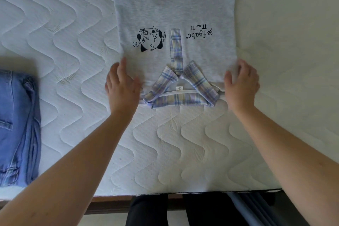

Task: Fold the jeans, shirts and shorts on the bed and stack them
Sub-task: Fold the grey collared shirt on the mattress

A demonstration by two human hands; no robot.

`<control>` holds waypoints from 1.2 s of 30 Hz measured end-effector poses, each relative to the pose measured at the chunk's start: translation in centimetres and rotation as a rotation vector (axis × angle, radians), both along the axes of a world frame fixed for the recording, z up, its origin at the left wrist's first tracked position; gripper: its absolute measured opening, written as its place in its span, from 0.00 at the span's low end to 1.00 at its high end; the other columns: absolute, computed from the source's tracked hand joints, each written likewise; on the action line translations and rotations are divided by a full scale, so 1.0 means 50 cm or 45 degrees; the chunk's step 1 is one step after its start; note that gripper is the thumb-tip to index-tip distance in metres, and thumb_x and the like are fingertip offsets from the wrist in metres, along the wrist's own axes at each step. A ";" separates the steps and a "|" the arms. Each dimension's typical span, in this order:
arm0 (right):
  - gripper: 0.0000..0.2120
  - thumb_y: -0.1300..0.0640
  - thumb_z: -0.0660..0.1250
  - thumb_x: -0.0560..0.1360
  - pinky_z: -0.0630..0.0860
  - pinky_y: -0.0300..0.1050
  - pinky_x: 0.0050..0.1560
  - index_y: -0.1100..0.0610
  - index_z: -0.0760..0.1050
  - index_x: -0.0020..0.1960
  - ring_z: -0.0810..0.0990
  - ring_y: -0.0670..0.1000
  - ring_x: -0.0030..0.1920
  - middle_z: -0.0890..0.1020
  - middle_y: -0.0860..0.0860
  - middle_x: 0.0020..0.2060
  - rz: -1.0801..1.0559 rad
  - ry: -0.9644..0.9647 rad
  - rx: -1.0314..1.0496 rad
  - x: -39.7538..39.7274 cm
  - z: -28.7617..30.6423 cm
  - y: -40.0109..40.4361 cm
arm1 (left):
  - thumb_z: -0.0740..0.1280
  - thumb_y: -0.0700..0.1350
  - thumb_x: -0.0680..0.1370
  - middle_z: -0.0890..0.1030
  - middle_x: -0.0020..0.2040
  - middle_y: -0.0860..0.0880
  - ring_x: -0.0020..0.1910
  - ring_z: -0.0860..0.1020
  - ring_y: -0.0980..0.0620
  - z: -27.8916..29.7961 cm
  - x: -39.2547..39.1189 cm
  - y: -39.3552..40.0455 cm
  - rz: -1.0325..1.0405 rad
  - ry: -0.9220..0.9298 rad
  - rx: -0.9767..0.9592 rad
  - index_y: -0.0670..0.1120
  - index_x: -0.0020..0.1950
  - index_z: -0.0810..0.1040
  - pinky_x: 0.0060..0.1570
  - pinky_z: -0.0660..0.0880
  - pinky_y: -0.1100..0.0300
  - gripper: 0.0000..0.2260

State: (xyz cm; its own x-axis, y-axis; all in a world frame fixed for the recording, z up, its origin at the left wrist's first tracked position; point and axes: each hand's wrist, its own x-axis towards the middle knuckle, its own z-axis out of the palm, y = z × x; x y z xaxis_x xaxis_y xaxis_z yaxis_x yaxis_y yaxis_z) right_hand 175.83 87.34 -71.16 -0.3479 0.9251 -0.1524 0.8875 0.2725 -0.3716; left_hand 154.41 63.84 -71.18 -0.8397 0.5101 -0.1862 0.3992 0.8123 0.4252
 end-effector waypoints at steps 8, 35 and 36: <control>0.20 0.41 0.67 0.75 0.67 0.44 0.39 0.60 0.77 0.44 0.78 0.55 0.41 0.79 0.55 0.38 -0.131 -0.129 -0.605 0.013 0.028 0.051 | 0.68 0.53 0.78 0.81 0.45 0.50 0.45 0.78 0.48 0.014 -0.049 -0.030 0.415 -0.599 -0.027 0.45 0.55 0.80 0.45 0.72 0.57 0.13; 0.16 0.51 0.70 0.76 0.66 0.40 0.46 0.59 0.76 0.60 0.79 0.55 0.53 0.81 0.56 0.54 -0.467 0.073 -0.524 0.328 0.067 0.064 | 0.62 0.52 0.82 0.85 0.39 0.44 0.36 0.84 0.49 0.116 0.434 -0.054 0.125 -1.437 -0.589 0.39 0.47 0.78 0.33 0.81 0.54 0.17; 0.18 0.50 0.70 0.76 0.67 0.40 0.46 0.58 0.75 0.61 0.78 0.53 0.51 0.81 0.55 0.53 -0.531 0.106 -0.543 0.329 0.065 0.053 | 0.60 0.54 0.83 0.85 0.38 0.43 0.34 0.84 0.49 0.121 0.422 -0.044 -0.001 -1.459 -0.727 0.38 0.44 0.78 0.31 0.80 0.57 0.20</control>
